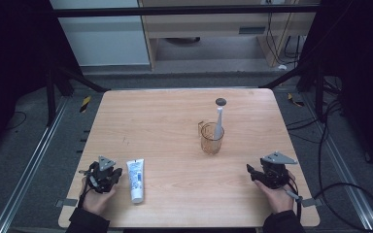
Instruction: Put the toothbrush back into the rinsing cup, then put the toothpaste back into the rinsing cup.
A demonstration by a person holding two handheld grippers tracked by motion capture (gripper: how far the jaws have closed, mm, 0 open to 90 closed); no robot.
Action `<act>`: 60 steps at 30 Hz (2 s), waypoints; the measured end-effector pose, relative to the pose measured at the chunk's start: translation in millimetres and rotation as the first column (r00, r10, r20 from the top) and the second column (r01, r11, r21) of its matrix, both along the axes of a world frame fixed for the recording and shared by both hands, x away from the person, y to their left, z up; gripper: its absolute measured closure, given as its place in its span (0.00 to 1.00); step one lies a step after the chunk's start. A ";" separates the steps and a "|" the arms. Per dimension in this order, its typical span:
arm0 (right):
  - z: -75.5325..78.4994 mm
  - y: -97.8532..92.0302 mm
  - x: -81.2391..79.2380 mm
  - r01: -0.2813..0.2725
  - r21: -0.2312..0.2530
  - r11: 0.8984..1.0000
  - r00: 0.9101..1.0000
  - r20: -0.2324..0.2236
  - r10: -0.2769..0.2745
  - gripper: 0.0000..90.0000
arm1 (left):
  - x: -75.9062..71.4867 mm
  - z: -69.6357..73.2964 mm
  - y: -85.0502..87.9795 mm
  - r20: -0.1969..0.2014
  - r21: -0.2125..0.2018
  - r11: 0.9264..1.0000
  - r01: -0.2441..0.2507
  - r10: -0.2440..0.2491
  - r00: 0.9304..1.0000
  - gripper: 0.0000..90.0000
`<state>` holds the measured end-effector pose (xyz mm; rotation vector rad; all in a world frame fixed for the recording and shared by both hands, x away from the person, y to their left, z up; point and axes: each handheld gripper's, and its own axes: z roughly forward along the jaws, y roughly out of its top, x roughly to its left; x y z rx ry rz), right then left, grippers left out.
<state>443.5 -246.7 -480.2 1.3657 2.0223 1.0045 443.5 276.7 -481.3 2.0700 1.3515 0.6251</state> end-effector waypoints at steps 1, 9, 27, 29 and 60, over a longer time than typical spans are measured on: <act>0.1 0.5 0.1 0.001 -0.001 1.000 1.000 0.001 -0.001 0.44 | 1.9 -0.6 -2.8 -0.003 0.001 1.000 0.009 -0.009 1.000 0.99; 0.1 0.0 0.7 0.001 -0.004 1.000 1.000 0.003 -0.001 0.44 | 13.4 -4.4 -18.2 -0.017 0.025 0.999 0.030 -0.030 0.999 0.99; -0.1 0.4 1.4 0.004 -0.005 1.000 1.000 0.001 -0.004 0.44 | 26.6 -0.4 -32.9 -0.019 -0.011 0.994 0.107 -0.107 0.994 0.99; -0.2 0.5 1.6 0.005 -0.006 1.000 1.000 0.001 -0.005 0.44 | 27.2 0.1 -36.1 -0.020 -0.009 0.993 0.114 -0.114 0.993 0.99; -0.2 -2.2 1.5 0.001 -0.013 1.000 1.000 0.002 -0.001 0.44 | 1.8 41.0 -36.3 0.069 -0.093 0.978 0.187 -0.181 0.981 0.85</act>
